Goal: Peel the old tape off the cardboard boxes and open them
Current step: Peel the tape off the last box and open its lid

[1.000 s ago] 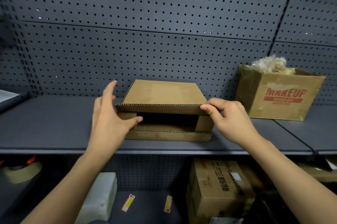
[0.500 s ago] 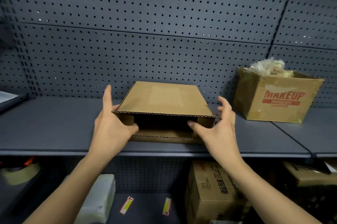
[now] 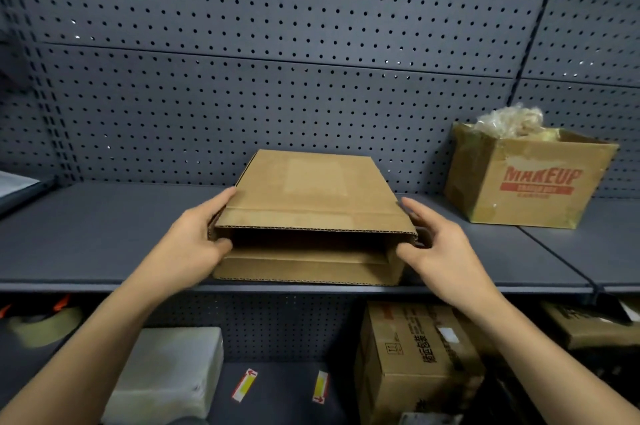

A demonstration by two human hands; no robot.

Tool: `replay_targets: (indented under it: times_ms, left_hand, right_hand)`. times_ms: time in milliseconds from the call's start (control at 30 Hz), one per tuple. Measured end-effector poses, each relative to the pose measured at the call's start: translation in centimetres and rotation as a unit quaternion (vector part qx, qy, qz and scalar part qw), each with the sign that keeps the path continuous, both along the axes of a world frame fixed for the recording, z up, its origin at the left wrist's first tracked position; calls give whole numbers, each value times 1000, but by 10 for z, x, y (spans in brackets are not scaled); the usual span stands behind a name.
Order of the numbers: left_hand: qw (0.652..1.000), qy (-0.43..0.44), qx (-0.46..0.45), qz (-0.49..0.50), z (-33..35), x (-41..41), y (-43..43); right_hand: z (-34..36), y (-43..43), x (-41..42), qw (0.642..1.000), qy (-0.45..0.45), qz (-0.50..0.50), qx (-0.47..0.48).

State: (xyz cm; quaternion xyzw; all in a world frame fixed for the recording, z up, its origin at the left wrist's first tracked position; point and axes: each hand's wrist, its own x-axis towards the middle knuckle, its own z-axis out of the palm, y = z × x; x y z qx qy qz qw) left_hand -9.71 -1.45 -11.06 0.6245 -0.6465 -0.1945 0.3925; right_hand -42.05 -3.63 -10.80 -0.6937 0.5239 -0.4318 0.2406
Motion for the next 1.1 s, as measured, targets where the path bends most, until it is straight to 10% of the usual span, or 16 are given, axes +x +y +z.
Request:
replay_targets:
  times_ms: [600,867,1100]
  left_hand:
    - [997,-52,28,-46,23,3,15]
    - [960,-279,-32,-4,51,-57,29]
    - [939,-344,-2,-7,35,-85,13]
  right_hand:
    - [-3,6,-4,999,35,21,-19]
    - [-4,22,7,988,89,107,-69]
    - [-5,-19,4,995,-75,36,-48]
